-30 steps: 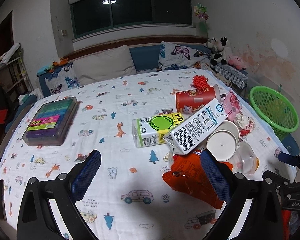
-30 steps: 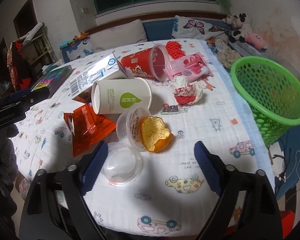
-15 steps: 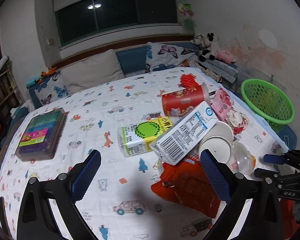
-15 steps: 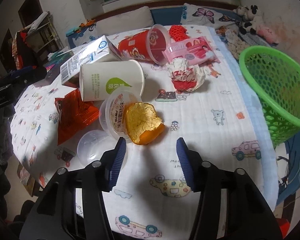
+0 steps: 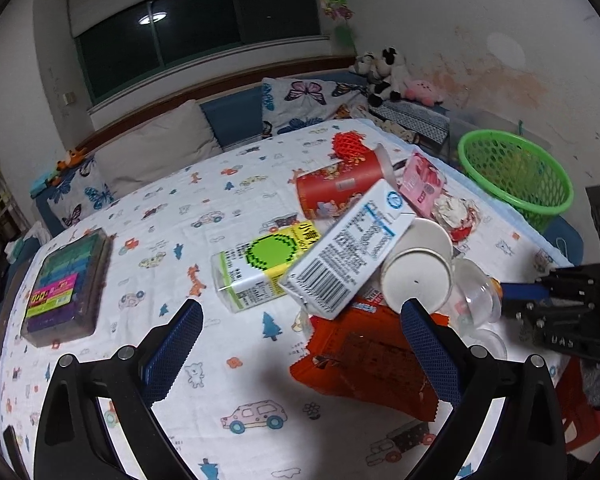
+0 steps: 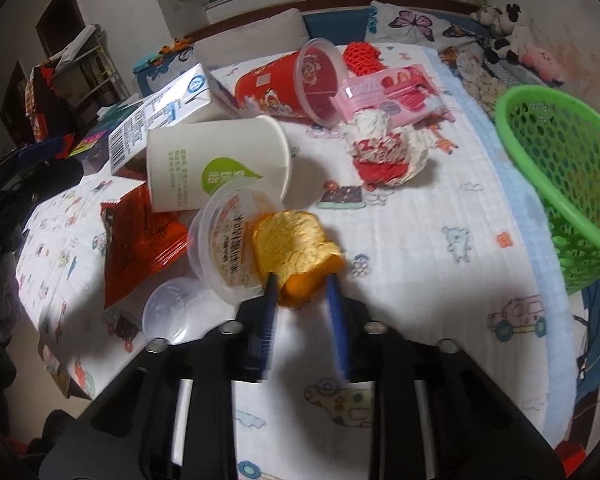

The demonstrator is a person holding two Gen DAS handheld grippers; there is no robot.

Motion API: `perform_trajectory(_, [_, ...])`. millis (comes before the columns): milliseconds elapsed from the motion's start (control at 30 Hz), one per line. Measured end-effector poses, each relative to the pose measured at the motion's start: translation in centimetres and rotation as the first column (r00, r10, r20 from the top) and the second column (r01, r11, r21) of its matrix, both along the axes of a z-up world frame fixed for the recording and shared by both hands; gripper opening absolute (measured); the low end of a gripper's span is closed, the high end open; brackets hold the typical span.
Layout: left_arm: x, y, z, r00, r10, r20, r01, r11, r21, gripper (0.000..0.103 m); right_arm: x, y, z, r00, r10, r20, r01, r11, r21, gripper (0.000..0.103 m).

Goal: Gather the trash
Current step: 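Reach the right tool to the orange peel while the left tool approaches the white milk carton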

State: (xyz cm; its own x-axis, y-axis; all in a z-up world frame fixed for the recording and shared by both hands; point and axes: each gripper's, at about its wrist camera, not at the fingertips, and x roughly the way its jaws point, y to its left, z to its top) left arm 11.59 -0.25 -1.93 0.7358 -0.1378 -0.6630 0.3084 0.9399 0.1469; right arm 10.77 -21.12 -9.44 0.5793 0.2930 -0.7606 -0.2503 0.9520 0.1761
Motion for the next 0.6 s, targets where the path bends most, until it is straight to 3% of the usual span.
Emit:
perform_trajectory(333, [2.4, -1.5, -0.7, 0.995, -0.095, 0.026, 0.092, 0.992, 0.09, 0.093, 0.1, -1.9, 0.7, 0.998, -0.064, 0.011, 0.063, 0.998, 0.008, 0.015])
perform_trajectory(400, [3.0, -1.5, -1.0, 0.993, -0.12, 0.011, 0.118, 0.989, 0.089, 0.08, -0.1, -2.1, 0.8, 0.998, -0.07, 0.011, 0.07, 0.998, 0.007, 0.014])
perform_trajectory(500, [3.9, -1.1, -1.4, 0.993, -0.119, -0.018, 0.12, 0.99, 0.069, 0.073, -0.2, -2.3, 0.8, 0.997, -0.073, 0.004, 0.073, 0.997, 0.008, 0.014])
perform_trajectory(600, [4.2, -0.5, -1.4, 0.99, -0.136, -0.019, 0.137, 0.99, 0.04, 0.072, -0.5, -2.4, 1.1, 0.997, -0.072, 0.0, 0.072, 0.997, 0.028, 0.015])
